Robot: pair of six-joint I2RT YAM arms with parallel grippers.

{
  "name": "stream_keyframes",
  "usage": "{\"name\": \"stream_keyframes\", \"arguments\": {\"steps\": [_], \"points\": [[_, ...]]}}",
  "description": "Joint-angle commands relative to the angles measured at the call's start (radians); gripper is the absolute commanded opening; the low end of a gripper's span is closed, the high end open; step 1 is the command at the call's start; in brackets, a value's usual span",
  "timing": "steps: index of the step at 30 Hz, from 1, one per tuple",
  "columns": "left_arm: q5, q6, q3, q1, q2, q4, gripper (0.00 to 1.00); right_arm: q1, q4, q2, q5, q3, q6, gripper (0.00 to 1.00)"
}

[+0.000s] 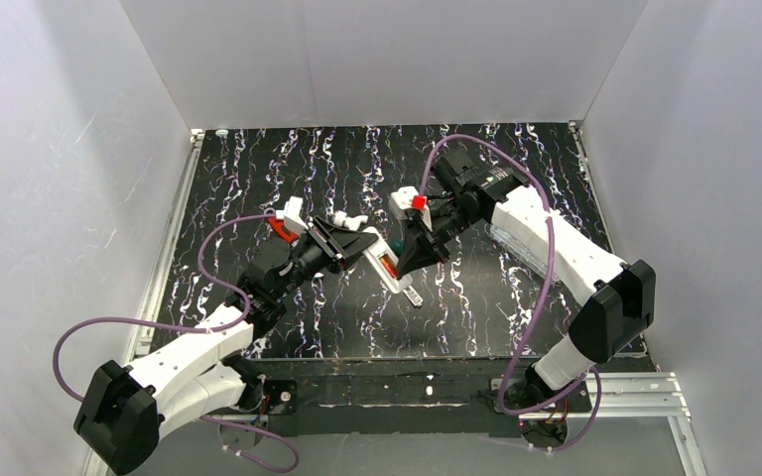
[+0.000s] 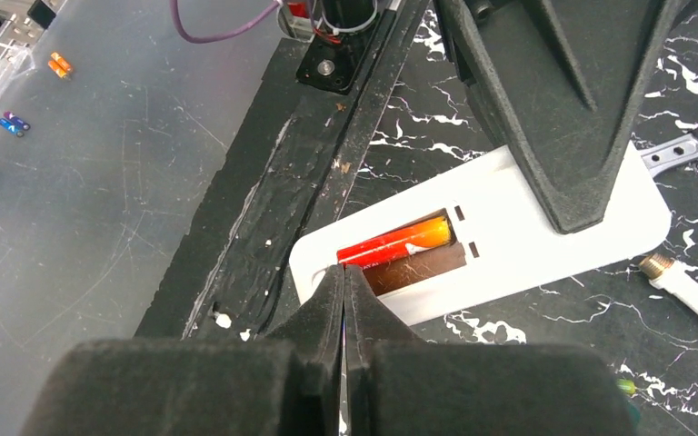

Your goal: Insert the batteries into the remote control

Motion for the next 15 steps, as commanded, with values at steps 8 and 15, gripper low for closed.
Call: {"name": "stream_keyframes", "arguments": {"steps": [8, 15], "points": [[-0.003, -0.017, 0.032, -0.013, -0.048, 0.115, 0.0, 0.038, 0.166, 0.011, 0.128, 0.033, 0.181, 0.01], [-0.009, -0.006, 0.032, -0.013, -0.056, 0.101, 0.0, 0.073, 0.16, 0.037, 0.209, 0.064, 0.26, 0.01]]}}
